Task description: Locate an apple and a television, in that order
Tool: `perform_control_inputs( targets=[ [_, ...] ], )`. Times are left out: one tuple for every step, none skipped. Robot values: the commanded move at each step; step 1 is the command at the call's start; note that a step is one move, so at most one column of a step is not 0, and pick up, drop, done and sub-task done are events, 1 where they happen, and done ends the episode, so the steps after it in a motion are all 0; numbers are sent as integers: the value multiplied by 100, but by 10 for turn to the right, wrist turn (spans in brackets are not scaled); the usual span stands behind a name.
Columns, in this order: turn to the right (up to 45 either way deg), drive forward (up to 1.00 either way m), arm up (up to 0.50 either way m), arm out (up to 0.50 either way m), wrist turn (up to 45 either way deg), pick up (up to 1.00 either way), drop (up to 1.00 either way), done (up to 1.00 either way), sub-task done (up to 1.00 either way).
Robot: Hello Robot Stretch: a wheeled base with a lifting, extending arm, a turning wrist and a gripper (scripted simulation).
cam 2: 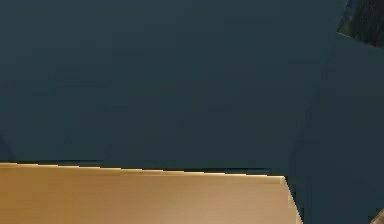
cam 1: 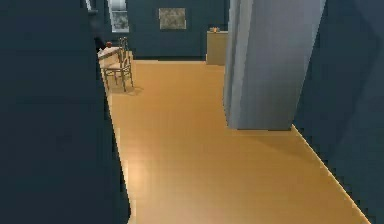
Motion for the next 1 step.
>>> perform_control_inputs(
  targets=[
    [0, 100, 0, 0, 0, 0, 0, 0, 0]
  ],
)
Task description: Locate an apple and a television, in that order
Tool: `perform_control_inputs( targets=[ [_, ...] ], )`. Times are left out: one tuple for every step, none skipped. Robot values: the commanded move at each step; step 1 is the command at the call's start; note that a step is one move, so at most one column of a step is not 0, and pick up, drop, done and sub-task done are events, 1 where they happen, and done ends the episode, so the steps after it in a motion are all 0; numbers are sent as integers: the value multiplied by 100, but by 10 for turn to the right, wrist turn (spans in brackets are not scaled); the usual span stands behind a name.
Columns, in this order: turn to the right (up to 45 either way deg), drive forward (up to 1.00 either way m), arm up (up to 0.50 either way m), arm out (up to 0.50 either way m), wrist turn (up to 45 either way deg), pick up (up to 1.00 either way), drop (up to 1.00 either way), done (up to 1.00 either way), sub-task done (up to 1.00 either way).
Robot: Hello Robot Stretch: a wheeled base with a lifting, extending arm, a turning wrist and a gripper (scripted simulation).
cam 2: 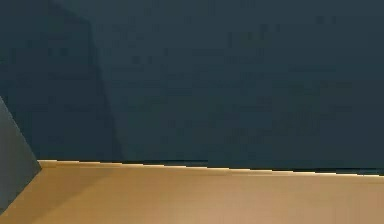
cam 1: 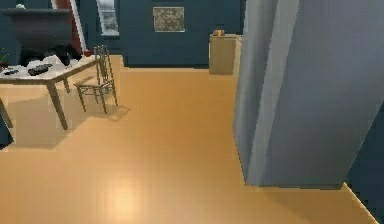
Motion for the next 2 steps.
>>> perform_control_inputs(
  targets=[
    [-90, 0, 0, 0, 0, 0, 0, 0, 0],
    [-30, 0, 0, 0, 0, 0, 0, 0, 0]
  ],
)
